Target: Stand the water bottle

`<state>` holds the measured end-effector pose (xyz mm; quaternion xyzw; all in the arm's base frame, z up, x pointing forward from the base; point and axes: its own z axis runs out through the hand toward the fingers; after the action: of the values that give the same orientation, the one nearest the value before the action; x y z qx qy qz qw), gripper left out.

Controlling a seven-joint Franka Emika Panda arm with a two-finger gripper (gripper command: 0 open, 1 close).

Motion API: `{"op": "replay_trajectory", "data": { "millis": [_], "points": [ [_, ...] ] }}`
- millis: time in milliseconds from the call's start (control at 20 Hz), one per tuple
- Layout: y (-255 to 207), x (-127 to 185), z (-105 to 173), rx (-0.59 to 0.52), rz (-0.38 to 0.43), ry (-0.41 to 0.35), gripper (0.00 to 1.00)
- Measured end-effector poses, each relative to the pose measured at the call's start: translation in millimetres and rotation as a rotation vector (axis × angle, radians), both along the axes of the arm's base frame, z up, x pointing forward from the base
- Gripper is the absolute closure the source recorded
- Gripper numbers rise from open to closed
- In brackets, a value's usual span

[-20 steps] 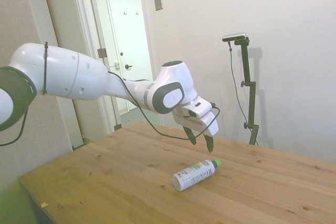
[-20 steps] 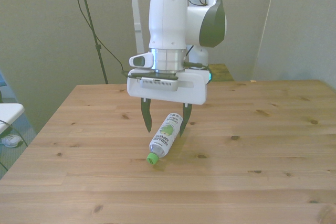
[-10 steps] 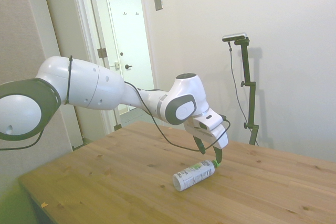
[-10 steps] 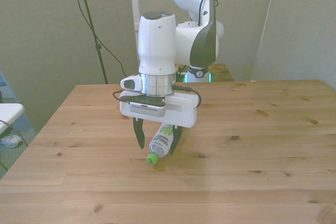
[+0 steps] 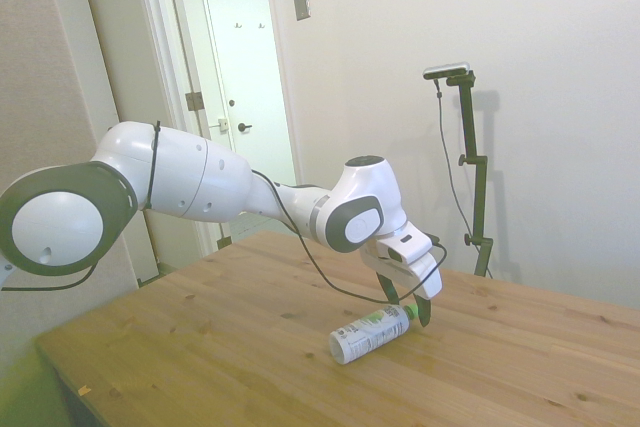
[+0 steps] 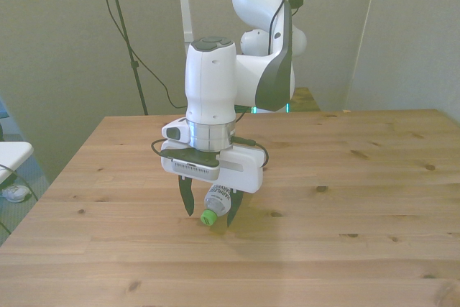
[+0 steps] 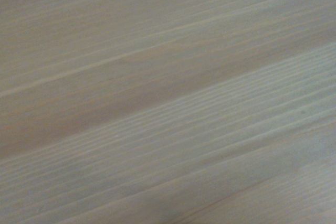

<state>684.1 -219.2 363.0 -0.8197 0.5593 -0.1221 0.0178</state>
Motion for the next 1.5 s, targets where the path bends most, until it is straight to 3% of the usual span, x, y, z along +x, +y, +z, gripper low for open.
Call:
{"op": "replay_trajectory", "data": {
  "millis": [50,1500],
  "points": [
    [-0.1,0.7,-1.5,0.0,0.0,0.001,1.0],
    [11.7,6.1,-2.1,0.006,0.019,0.002,1.0]
  ]
}}
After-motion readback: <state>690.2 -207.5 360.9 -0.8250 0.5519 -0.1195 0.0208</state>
